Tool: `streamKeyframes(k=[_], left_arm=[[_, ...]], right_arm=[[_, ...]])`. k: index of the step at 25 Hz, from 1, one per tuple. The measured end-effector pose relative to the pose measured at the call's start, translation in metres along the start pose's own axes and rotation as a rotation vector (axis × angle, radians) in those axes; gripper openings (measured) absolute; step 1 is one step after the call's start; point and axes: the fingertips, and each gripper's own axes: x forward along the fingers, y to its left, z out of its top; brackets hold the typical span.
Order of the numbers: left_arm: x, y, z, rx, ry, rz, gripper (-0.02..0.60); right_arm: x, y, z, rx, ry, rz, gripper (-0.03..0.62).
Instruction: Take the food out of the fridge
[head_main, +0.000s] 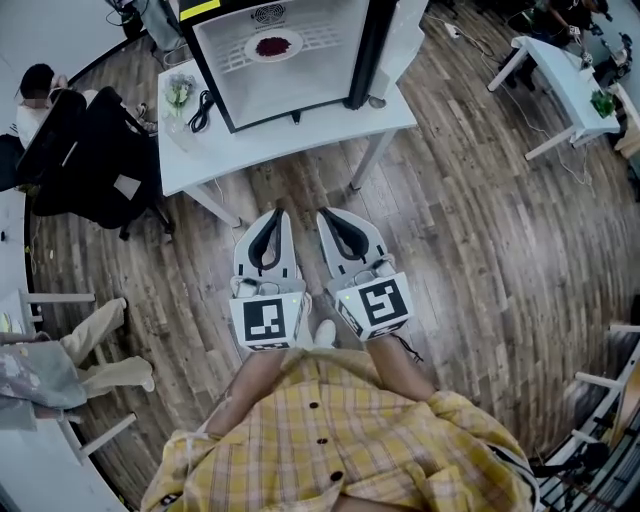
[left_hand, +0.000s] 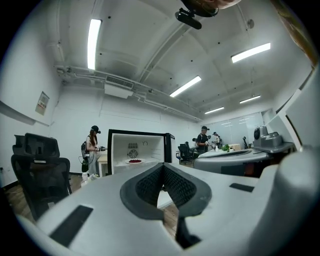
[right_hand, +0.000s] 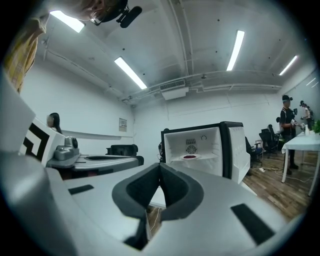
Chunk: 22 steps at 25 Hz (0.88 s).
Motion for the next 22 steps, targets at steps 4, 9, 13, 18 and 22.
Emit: streamKeyframes(k=[4,9,13,18,22], left_arm=[[0.031,0.02,-0.002,0.002,0.018,-0.001,0.008],[0.069,0.045,0.004,0.0,0.006,-0.01,0.008],[0.101,0.067,0.01,0.025,0.008,-0.014,0.008],[0.133,0.092,0.02,0.034,0.002,-0.025,0.008],[0.155,0.103,0.024,0.036,0.001,-0.05,0.008]], right_arm=[[0.033,-0.015,0.002,0.01,0.004,-0.011,0.008],[0.074,-0.031,0.009,0.016,0.004,-0.023,0.008],[0.108,-0.038,0.019,0.006,0.007,-0.027,0.008],[0.145,-0.044,0.035,0.007,-0.001,-0.042,0.008],[0.17,-0.058,0.041,0.013,-0.005,-0.076,0.008]])
